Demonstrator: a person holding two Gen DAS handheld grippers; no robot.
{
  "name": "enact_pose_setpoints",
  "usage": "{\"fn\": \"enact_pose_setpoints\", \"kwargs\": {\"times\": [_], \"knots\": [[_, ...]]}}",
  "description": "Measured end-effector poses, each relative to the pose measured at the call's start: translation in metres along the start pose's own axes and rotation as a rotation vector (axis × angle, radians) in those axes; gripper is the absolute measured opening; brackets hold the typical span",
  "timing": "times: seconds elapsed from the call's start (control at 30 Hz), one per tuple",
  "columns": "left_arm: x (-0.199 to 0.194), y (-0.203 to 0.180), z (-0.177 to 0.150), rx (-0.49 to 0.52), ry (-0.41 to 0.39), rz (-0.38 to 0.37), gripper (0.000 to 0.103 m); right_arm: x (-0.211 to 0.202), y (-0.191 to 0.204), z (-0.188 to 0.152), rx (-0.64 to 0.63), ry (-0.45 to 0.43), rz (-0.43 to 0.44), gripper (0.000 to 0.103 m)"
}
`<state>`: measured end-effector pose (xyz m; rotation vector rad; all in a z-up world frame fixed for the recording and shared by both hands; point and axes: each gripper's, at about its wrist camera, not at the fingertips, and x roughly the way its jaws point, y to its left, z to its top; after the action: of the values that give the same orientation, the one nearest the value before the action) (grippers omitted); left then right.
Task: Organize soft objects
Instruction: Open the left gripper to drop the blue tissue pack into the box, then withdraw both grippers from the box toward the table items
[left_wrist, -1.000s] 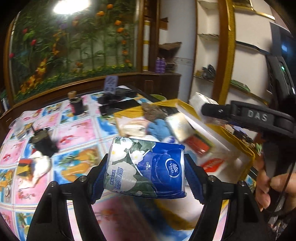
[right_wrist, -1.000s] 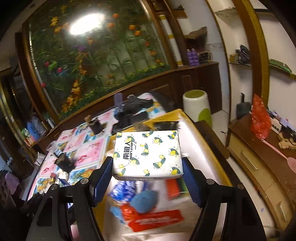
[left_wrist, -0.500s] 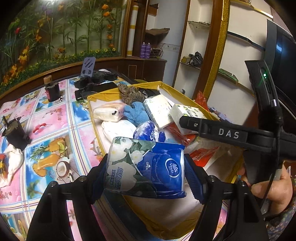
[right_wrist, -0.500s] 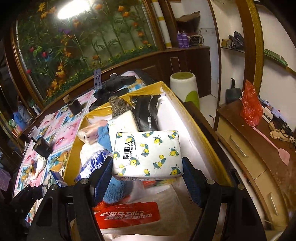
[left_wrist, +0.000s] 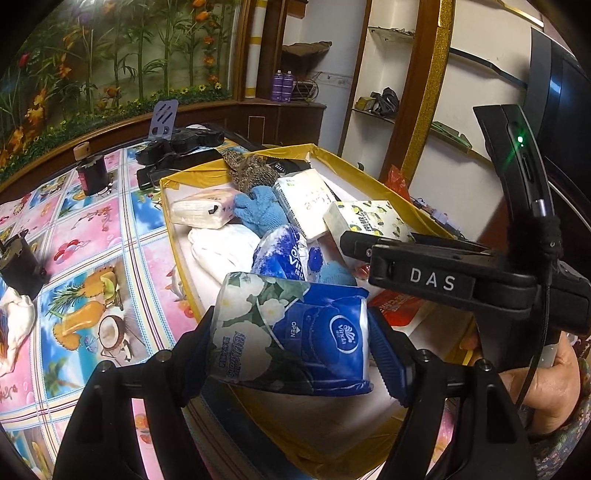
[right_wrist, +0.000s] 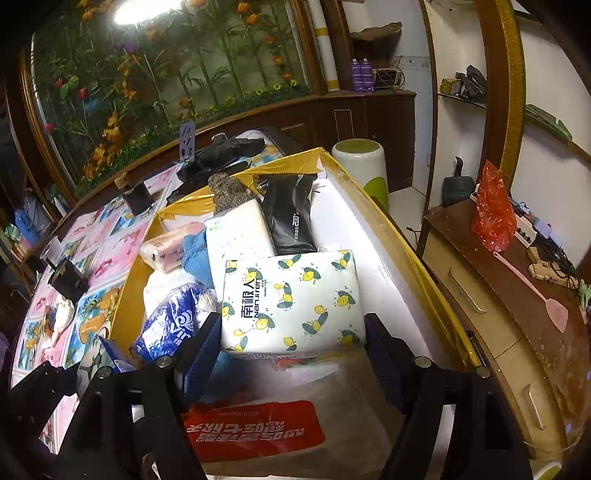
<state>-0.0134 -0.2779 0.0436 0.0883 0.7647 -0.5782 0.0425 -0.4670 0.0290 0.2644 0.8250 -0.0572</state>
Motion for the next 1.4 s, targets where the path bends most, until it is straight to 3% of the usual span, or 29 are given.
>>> {"fn": "enact_pose_setpoints", "kwargs": {"times": [0.17,0.4,0.6,0.83,1.07,1.17,1.23,1.3,1.4], "knots": [[-0.004,0.001,0.000,-0.005,-0.020,-0.023,0.082,-0.014,0.001,-0.001,-0.011,-0.021,-0.005,0.089],[-0.020,-0.006,-0.001,0.033,-0.099,-0.029,0.085,-0.048,-0.002,0.001,0.004,-0.094,-0.009,0.090],[-0.039,0.012,0.000,-0.031,-0.165,0.007,0.085,-0.076,0.005,0.001,0.005,-0.150,0.022,0.090],[-0.076,0.083,-0.010,-0.181,-0.228,0.113,0.085,-0.090,0.045,-0.002,-0.056,-0.157,0.114,0.090],[-0.121,0.195,-0.037,-0.417,-0.253,0.282,0.085,-0.079,0.119,-0.016,-0.173,-0.123,0.221,0.091],[-0.133,0.243,-0.048,-0.543,-0.244,0.343,0.085,-0.069,0.151,-0.028,-0.221,-0.102,0.269,0.091],[-0.134,0.273,-0.051,-0.627,-0.236,0.328,0.085,-0.060,0.169,-0.036,-0.255,-0.079,0.293,0.091],[-0.129,0.296,-0.049,-0.675,-0.206,0.331,0.085,-0.049,0.186,-0.047,-0.289,-0.043,0.309,0.091],[-0.111,0.316,-0.040,-0.705,-0.128,0.408,0.085,-0.038,0.197,-0.057,-0.316,-0.011,0.319,0.091]]}}
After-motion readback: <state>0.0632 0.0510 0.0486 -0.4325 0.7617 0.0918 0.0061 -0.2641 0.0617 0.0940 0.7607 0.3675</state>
